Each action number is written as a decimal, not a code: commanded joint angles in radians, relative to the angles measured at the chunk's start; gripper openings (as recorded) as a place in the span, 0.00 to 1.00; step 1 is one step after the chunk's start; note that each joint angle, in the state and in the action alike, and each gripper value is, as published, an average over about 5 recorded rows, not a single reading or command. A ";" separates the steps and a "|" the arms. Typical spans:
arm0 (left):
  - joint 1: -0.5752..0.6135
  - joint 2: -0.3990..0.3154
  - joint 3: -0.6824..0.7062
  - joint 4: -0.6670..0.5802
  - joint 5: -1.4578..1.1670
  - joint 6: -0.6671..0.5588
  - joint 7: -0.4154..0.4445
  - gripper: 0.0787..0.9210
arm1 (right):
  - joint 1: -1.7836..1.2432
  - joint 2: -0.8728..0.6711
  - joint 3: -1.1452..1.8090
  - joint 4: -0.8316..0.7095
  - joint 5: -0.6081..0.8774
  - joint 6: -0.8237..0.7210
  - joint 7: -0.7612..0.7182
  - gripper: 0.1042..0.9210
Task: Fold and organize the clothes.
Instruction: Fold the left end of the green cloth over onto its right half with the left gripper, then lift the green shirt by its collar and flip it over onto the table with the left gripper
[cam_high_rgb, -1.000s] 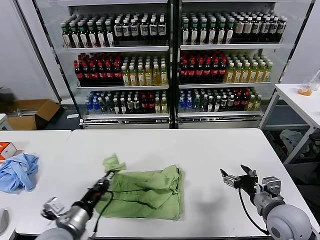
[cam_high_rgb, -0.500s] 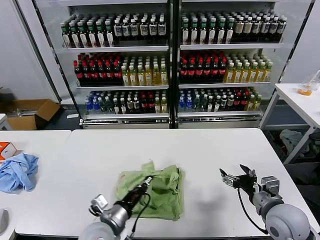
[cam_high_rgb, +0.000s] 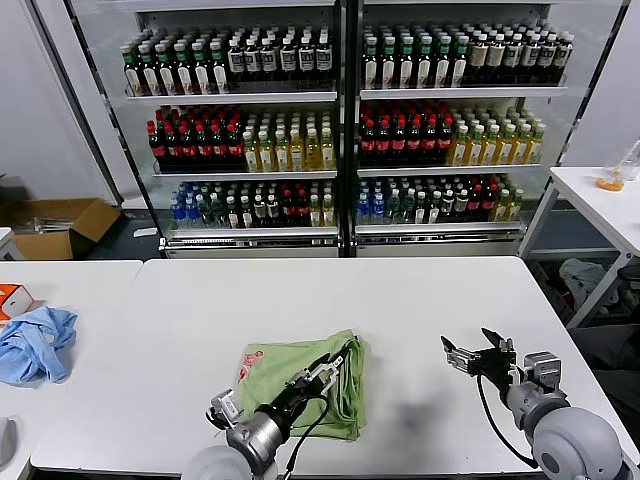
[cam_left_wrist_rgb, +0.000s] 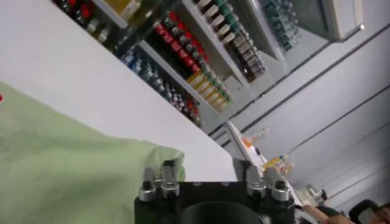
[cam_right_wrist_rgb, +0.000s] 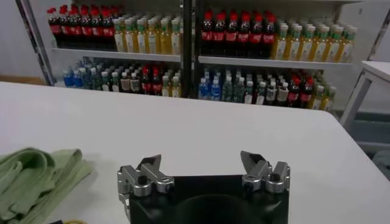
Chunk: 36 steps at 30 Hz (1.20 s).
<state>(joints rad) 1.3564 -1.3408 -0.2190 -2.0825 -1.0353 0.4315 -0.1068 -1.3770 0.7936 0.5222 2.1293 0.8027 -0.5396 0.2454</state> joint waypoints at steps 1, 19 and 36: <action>0.106 0.044 -0.158 -0.066 0.300 -0.073 -0.021 0.72 | 0.001 0.005 0.001 0.001 -0.001 0.000 0.000 0.88; 0.122 0.089 -0.225 0.090 0.404 -0.020 -0.091 0.88 | -0.014 0.011 0.018 0.012 -0.010 0.001 0.000 0.88; 0.074 0.085 -0.233 0.102 0.018 0.076 -0.077 0.83 | -0.041 0.012 0.047 0.036 -0.009 -0.001 0.004 0.88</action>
<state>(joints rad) 1.4380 -1.2576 -0.4350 -1.9939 -0.8035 0.4642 -0.1867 -1.4092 0.8048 0.5617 2.1609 0.7934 -0.5393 0.2481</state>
